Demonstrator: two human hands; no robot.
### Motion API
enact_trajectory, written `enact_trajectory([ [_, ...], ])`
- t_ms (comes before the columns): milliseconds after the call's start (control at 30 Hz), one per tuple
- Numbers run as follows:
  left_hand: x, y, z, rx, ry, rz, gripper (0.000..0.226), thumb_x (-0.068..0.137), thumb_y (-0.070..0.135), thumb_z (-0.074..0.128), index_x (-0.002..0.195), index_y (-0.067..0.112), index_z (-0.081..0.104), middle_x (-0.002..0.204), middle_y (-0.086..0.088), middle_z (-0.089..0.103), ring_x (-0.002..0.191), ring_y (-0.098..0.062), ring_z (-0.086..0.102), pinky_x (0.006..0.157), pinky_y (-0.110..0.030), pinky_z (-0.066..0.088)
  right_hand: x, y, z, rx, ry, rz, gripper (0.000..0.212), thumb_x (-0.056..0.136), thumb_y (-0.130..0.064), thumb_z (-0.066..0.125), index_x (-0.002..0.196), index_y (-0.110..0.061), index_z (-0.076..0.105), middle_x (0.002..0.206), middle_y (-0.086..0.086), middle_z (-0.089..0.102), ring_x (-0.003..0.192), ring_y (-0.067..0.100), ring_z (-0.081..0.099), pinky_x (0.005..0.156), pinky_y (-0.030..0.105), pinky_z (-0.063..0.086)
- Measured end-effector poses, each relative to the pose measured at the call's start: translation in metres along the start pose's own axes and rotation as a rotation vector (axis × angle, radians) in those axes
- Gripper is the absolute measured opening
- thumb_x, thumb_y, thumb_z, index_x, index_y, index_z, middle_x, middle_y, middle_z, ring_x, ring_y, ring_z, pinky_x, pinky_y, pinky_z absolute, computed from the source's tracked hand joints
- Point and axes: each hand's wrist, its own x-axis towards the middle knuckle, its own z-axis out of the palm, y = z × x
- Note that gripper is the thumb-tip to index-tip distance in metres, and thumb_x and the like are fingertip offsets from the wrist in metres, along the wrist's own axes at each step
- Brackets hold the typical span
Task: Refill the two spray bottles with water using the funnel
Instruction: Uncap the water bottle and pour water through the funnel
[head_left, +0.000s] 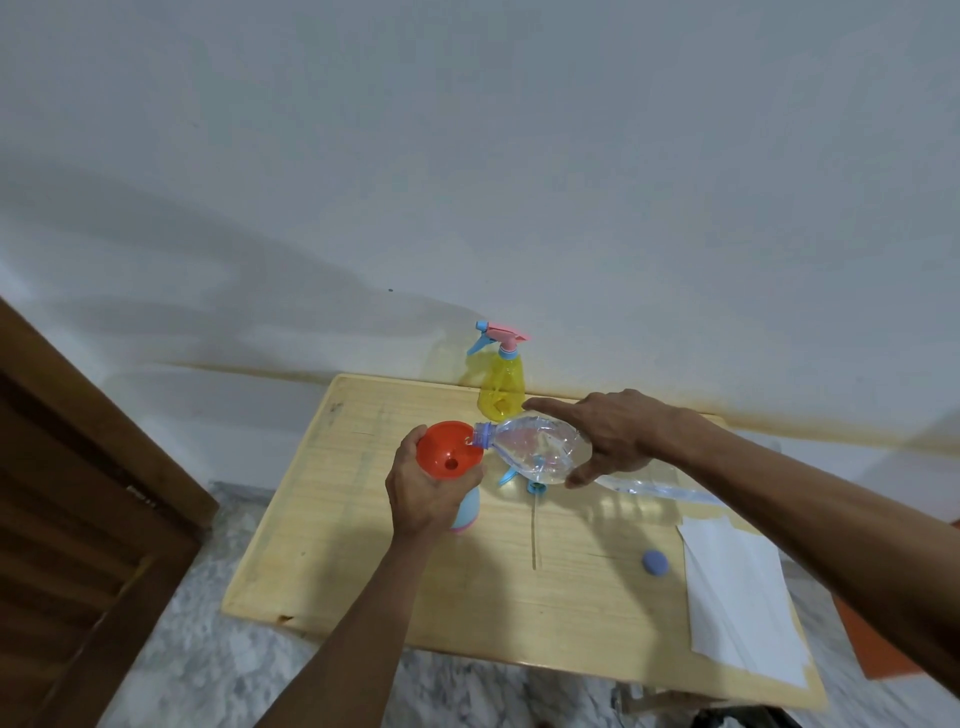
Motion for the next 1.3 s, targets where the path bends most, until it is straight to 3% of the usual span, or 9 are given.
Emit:
enact_trajectory([
  [433, 0.0009, 0.0015, -0.0006, 0.0, -0.011, 0.001, 0.093, 0.057, 0.037, 0.095, 0.136, 0.018, 0.051, 0.125, -0.001, 0.061, 0.112, -0.021, 0.059, 0.087, -0.027, 0.047, -0.0037, -0.0002, -0.0037, -0.008, -0.002, 0.004, 0.108, 0.077, -0.071, 0.068, 0.155, -0.05, -0.004, 0.121, 0.008, 0.064, 0.11, 0.029, 0.06, 0.076, 0.035, 0.042],
  [700, 0.0022, -0.0003, -0.0007, 0.009, -0.014, -0.004, 0.096, 0.055, 0.04, 0.096, 0.137, 0.019, 0.051, 0.126, -0.002, 0.062, 0.111, -0.023, 0.06, 0.091, -0.032, 0.052, -0.0057, -0.0007, -0.0063, -0.004, -0.004, 0.003, 0.107, 0.078, -0.07, 0.069, 0.155, -0.049, -0.003, 0.114, 0.006, 0.064, 0.105, 0.027, 0.059, 0.074, 0.033, 0.04],
  [833, 0.0019, 0.0003, -0.001, -0.003, -0.018, -0.013, 0.095, 0.055, 0.038, 0.096, 0.137, 0.019, 0.051, 0.125, -0.002, 0.062, 0.111, -0.022, 0.06, 0.09, -0.03, 0.05, -0.0062, -0.0013, -0.0069, -0.005, -0.003, 0.015, 0.107, 0.078, -0.07, 0.069, 0.155, -0.05, -0.002, 0.1, 0.003, 0.058, 0.104, 0.028, 0.06, 0.074, 0.034, 0.041],
  [1300, 0.0016, 0.0031, -0.0023, 0.003, -0.036, -0.027, 0.096, 0.056, 0.037, 0.096, 0.137, 0.019, 0.049, 0.126, 0.0, 0.061, 0.112, -0.02, 0.059, 0.085, -0.026, 0.044, -0.0066, 0.0009, -0.0039, 0.003, 0.021, 0.0, 0.107, 0.078, -0.069, 0.069, 0.156, -0.049, -0.003, 0.118, 0.004, 0.064, 0.11, 0.028, 0.059, 0.075, 0.033, 0.039],
])
